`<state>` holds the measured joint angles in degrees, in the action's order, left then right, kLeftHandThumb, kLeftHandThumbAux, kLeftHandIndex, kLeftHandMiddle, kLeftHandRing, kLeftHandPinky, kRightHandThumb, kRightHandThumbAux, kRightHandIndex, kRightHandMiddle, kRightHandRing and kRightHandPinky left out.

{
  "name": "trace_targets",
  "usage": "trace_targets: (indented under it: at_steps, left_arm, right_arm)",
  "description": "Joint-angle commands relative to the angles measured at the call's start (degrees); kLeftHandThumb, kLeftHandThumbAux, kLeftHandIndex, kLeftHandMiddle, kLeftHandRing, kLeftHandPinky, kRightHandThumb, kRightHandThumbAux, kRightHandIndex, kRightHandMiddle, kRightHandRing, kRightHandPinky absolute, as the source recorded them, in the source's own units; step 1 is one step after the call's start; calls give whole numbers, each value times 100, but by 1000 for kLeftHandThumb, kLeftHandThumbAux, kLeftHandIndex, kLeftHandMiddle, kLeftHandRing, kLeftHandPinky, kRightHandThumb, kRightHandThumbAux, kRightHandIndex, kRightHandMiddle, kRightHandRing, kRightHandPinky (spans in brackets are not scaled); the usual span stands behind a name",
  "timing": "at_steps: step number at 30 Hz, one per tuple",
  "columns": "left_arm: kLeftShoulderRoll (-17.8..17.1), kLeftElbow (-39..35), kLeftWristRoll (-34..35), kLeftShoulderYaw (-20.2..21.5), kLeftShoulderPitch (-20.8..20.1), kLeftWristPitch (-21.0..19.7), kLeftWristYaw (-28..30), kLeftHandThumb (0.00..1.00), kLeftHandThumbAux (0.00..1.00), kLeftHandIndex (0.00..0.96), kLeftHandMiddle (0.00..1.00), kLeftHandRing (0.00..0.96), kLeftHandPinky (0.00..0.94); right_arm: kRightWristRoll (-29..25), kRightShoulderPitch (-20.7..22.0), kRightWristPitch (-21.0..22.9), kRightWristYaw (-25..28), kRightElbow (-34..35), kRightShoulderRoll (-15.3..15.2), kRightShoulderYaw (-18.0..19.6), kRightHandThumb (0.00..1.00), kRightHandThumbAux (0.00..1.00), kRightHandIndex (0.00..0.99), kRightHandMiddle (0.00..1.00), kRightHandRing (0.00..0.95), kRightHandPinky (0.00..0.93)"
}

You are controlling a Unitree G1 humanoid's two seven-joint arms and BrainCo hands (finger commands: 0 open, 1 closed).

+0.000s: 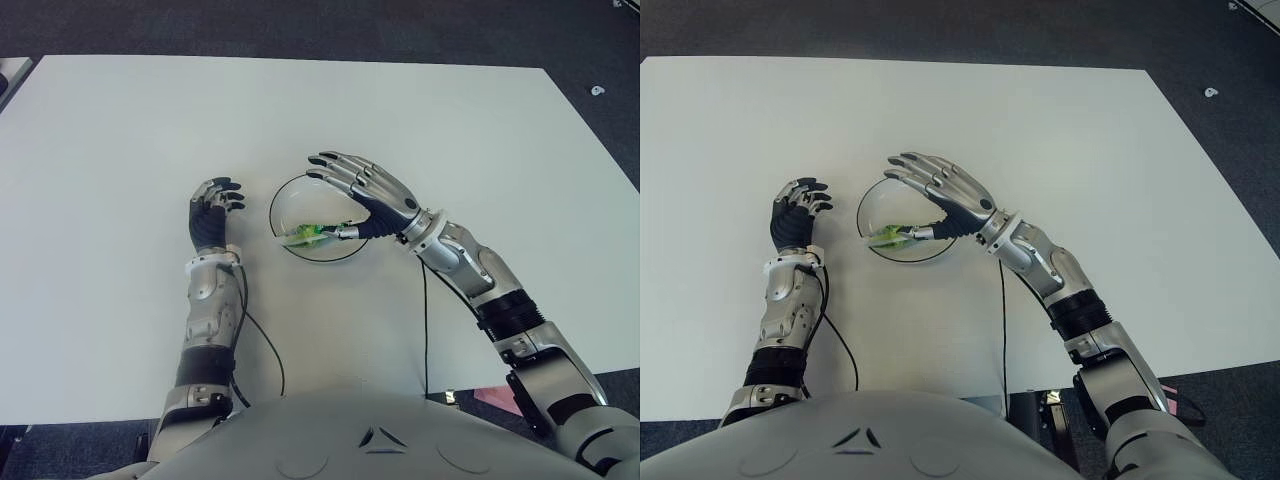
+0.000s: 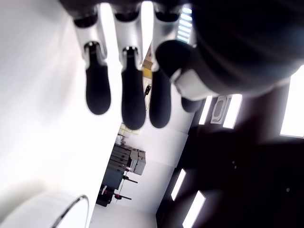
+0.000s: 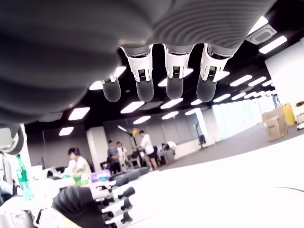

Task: Put the toothpaste on the table into the plate.

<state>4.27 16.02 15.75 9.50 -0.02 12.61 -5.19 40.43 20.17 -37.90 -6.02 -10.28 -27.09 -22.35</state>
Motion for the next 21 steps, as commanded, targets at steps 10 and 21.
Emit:
trace_targets:
  at_steps: [10, 21]
  left_arm:
    - [256, 612, 14, 93, 434, -619, -191, 838, 677, 424, 476, 538, 533]
    - [243, 626, -29, 78, 426, -643, -211, 838, 677, 422, 478, 548, 539]
  right_arm:
    - [241, -203, 2, -242, 126, 4, 143, 302, 243, 0, 0, 0, 0]
    - [-960, -539, 14, 147, 127, 256, 342, 201, 372, 0, 0, 0, 0]
